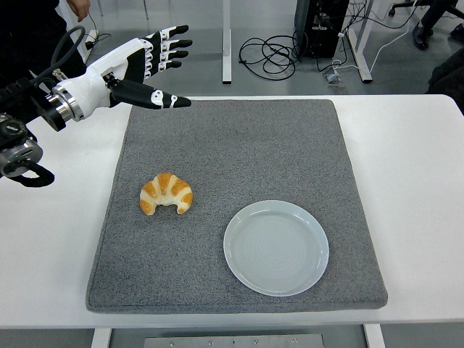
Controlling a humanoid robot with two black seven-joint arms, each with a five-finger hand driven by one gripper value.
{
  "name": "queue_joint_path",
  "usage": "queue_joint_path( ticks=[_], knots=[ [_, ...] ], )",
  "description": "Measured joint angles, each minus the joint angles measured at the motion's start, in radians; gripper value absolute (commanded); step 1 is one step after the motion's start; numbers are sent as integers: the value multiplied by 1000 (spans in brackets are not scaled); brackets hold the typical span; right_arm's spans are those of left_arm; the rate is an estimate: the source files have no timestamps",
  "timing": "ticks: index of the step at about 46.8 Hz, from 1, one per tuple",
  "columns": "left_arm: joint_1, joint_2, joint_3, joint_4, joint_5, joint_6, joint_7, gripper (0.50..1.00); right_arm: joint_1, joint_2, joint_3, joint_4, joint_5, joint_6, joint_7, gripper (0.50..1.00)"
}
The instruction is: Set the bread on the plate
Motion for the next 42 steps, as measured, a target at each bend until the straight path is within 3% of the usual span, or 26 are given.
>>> queue_joint_path(
  ticks=[14, 29, 42],
  knots=[
    [-75, 185, 35, -116, 284, -153, 0, 986, 0, 0, 0, 0, 0, 0, 0, 1000],
    [-83, 299, 32, -175, 661, -163, -4, 978, 0, 0, 0, 0, 0, 0, 0, 1000],
    [-41, 307, 81, -236, 701, -158, -61, 983, 0, 0, 0, 0, 0, 0, 0, 1000]
  ],
)
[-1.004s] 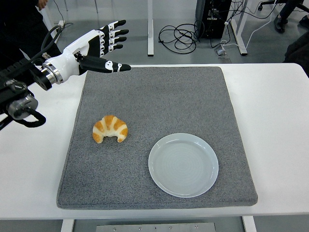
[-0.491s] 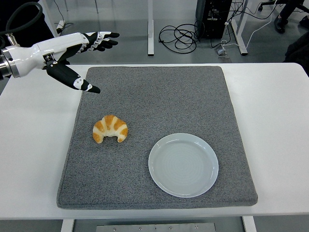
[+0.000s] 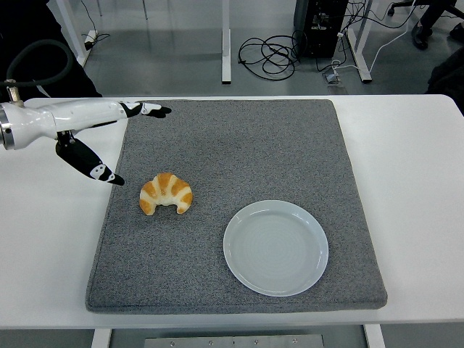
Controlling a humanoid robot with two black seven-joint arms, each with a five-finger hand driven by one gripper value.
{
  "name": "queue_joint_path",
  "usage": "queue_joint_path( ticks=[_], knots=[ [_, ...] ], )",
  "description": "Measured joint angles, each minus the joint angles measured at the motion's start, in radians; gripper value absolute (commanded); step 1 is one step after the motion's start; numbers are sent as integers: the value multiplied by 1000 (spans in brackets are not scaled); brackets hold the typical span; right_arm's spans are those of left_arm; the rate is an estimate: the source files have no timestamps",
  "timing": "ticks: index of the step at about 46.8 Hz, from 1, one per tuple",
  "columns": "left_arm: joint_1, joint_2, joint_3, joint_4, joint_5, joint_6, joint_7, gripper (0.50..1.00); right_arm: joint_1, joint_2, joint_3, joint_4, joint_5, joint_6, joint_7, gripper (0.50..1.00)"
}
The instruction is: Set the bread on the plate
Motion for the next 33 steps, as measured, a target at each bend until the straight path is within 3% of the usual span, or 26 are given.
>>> queue_joint_path(
  ticks=[6, 14, 19, 33],
  knots=[
    [49, -13, 3, -3, 68, 23, 28, 981, 0, 0, 0, 0, 0, 0, 0, 1000],
    [157, -76, 4, 14, 290, 161, 34, 981, 0, 0, 0, 0, 0, 0, 0, 1000],
    [203, -108, 4, 27, 351, 182, 36, 980, 0, 0, 0, 0, 0, 0, 0, 1000],
    [224, -200, 5, 124, 434, 246, 55, 980, 0, 0, 0, 0, 0, 0, -1, 1000]
  ],
)
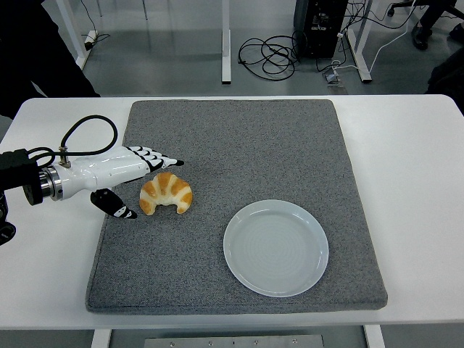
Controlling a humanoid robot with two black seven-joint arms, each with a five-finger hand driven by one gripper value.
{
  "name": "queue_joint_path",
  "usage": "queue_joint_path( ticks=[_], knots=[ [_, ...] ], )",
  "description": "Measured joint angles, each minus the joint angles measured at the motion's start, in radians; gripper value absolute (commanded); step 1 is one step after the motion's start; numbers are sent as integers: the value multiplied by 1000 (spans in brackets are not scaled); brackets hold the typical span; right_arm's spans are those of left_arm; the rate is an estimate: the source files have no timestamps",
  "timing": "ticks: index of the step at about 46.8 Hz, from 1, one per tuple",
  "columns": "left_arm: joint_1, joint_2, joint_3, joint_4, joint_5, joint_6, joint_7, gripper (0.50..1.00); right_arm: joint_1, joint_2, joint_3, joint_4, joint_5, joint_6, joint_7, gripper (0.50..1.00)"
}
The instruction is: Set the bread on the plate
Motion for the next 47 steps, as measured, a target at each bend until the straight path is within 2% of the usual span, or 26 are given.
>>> queue_joint_path(
  ticks=[16, 22, 30, 38, 47],
  knots=[
    [35, -103, 25, 132, 38, 133, -2, 980, 0, 0, 0, 0, 0, 0, 0, 1000],
    [38, -118, 28, 119, 26, 136, -3, 980, 0, 0, 0, 0, 0, 0, 0, 1000],
    [37, -82, 31, 51, 1, 113, -10, 980, 0, 0, 0, 0, 0, 0, 1, 1000],
    [30, -81, 35, 48, -8, 98, -4, 980, 1, 0, 0, 0, 0, 0, 1, 1000],
    [38, -155, 35, 76, -3, 114, 16, 980, 0, 0, 0, 0, 0, 0, 1, 1000]
  ],
)
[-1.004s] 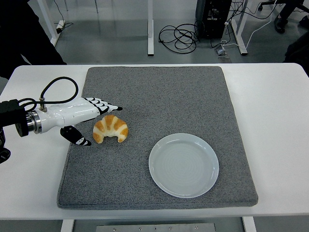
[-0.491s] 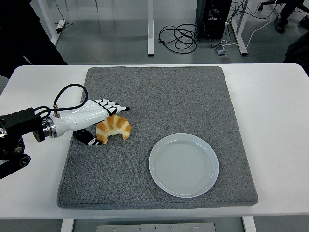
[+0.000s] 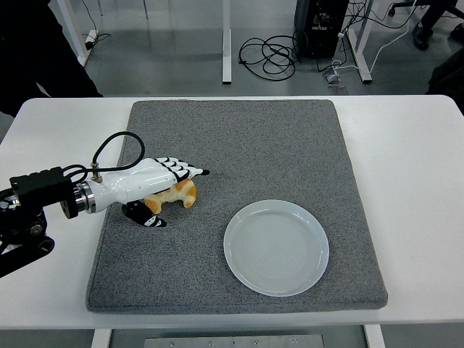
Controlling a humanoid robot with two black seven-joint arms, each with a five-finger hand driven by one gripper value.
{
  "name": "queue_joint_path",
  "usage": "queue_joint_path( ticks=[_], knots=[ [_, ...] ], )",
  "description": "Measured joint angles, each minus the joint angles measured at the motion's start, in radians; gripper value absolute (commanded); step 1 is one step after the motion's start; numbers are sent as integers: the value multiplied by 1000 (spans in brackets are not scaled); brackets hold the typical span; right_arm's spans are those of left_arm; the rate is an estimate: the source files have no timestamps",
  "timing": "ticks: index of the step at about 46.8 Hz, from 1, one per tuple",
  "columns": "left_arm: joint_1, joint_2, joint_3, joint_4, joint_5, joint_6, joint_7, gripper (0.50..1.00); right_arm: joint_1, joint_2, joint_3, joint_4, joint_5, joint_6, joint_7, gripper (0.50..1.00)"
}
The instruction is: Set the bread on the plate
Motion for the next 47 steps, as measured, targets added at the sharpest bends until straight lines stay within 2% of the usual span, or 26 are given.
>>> queue_joint_path(
  ticks=[6, 26, 47],
  knots=[
    [0, -40, -1, 40, 4, 17, 14, 980, 0, 0, 0, 0, 0, 0, 0, 1000],
    [-3, -50, 0, 109, 10, 59, 15, 980, 0, 0, 0, 0, 0, 0, 0, 1000],
    [-2, -66, 0, 147, 10, 78, 14, 980, 0, 0, 0, 0, 0, 0, 0, 1000]
  ],
)
